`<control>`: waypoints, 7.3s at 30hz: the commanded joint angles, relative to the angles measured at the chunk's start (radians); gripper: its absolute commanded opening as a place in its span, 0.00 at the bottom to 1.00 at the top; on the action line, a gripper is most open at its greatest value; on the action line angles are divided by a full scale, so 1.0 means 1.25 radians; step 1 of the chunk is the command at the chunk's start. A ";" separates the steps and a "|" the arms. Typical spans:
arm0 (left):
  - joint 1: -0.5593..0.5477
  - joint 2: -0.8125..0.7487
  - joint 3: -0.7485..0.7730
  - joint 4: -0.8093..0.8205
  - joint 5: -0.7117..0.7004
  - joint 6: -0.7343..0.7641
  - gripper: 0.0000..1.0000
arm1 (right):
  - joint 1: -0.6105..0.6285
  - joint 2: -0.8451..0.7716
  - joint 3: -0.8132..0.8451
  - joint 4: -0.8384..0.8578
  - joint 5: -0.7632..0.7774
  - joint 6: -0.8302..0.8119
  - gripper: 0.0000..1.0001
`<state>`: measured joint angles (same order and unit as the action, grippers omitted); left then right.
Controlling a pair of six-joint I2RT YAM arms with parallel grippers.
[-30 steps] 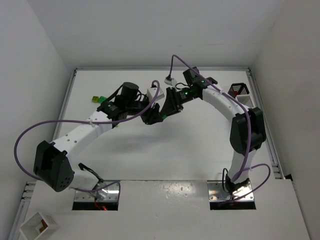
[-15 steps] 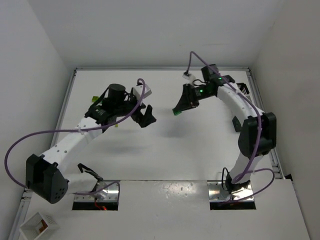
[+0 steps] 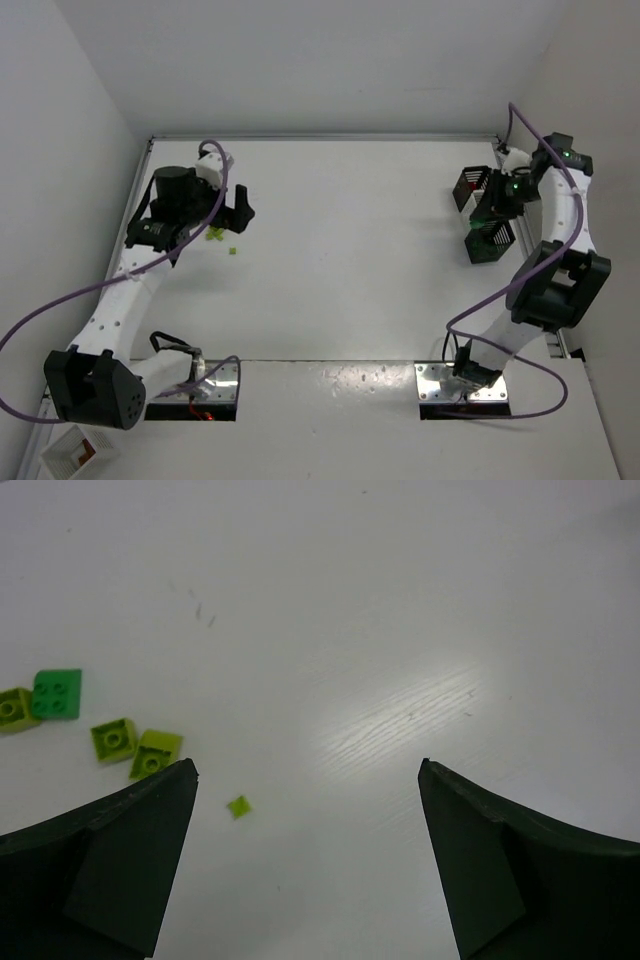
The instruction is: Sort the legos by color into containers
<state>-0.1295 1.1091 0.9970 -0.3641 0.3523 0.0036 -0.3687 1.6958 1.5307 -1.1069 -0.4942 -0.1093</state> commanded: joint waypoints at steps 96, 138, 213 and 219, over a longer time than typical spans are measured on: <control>0.224 0.933 0.659 -0.203 -0.166 0.266 0.84 | -0.019 -0.149 -0.174 0.165 -0.017 0.054 0.45; 0.279 0.592 0.269 0.024 0.234 0.266 0.24 | 0.060 -0.237 -0.287 0.211 -0.140 0.102 0.42; -0.409 0.115 0.033 0.078 0.057 0.059 1.00 | 0.536 0.034 -0.107 0.304 -0.380 0.286 0.00; -0.316 0.060 0.026 0.070 -0.007 -0.037 1.00 | 0.352 -0.020 -0.031 0.178 -0.134 0.169 0.00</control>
<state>-0.5869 1.2388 1.0286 -0.2890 0.3851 0.0265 0.1509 1.7592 1.4040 -0.7879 -0.8631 0.2096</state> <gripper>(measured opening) 0.995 0.285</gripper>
